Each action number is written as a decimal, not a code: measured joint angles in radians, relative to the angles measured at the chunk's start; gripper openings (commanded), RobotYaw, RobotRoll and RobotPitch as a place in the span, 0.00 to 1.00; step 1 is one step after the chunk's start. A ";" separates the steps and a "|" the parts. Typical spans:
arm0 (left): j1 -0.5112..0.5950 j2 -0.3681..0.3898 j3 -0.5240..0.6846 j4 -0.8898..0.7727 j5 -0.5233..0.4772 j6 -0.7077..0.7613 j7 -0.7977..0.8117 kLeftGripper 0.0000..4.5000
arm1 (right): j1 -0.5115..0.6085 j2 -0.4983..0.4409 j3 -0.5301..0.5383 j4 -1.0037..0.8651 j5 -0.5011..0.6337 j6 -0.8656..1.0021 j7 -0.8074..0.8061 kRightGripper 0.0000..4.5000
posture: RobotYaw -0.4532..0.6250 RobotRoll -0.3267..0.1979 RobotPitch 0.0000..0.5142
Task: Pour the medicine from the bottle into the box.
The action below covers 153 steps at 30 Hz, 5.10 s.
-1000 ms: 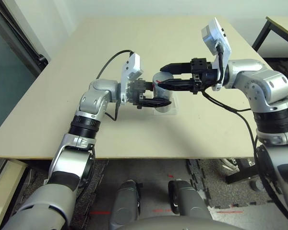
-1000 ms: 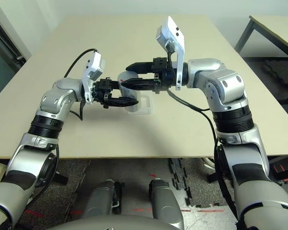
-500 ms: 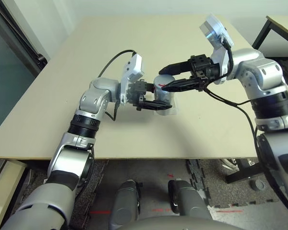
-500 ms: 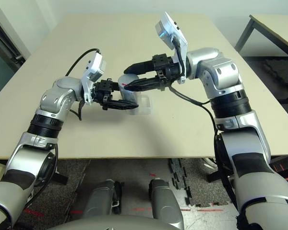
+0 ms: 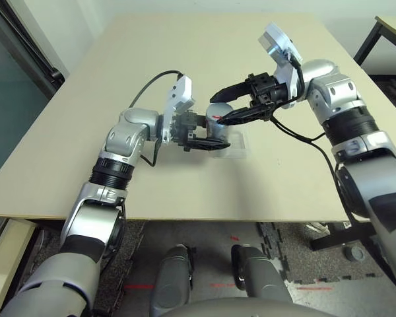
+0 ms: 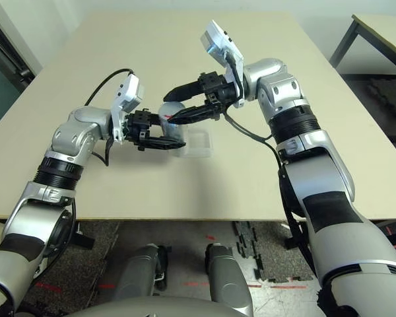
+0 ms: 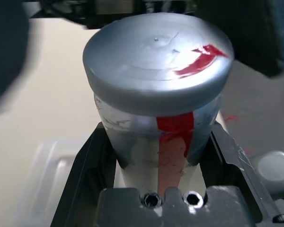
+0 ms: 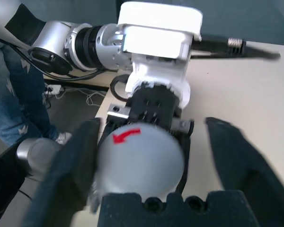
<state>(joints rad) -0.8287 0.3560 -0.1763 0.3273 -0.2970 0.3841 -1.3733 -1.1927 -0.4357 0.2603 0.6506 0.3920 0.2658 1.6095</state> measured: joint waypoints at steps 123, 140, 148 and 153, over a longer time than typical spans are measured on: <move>-0.009 0.000 0.026 0.072 -0.028 -0.059 0.082 0.59 | 0.198 0.042 -0.106 -0.414 -0.035 0.283 -0.451 1.00 | 0.40 0.62 0.20; -0.006 0.001 0.018 0.058 -0.028 -0.038 0.112 0.59 | 0.210 -0.028 -0.111 -0.413 -0.022 0.271 -0.438 1.00 | 0.39 0.62 0.21; -0.003 0.006 0.018 0.058 -0.026 -0.036 0.119 0.59 | 0.252 -0.095 -0.124 -0.451 0.017 0.283 -0.437 1.00 | 0.39 0.62 0.20; 0.003 0.017 0.026 0.053 -0.028 -0.037 0.112 0.59 | 0.264 -0.138 -0.159 -0.427 0.008 0.285 -0.461 1.00 | 0.39 0.62 0.19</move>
<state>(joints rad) -0.8255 0.3731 -0.1499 0.3802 -0.3247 0.3469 -1.2616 -0.9287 -0.5741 0.1008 0.2241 0.3998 0.5508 1.1484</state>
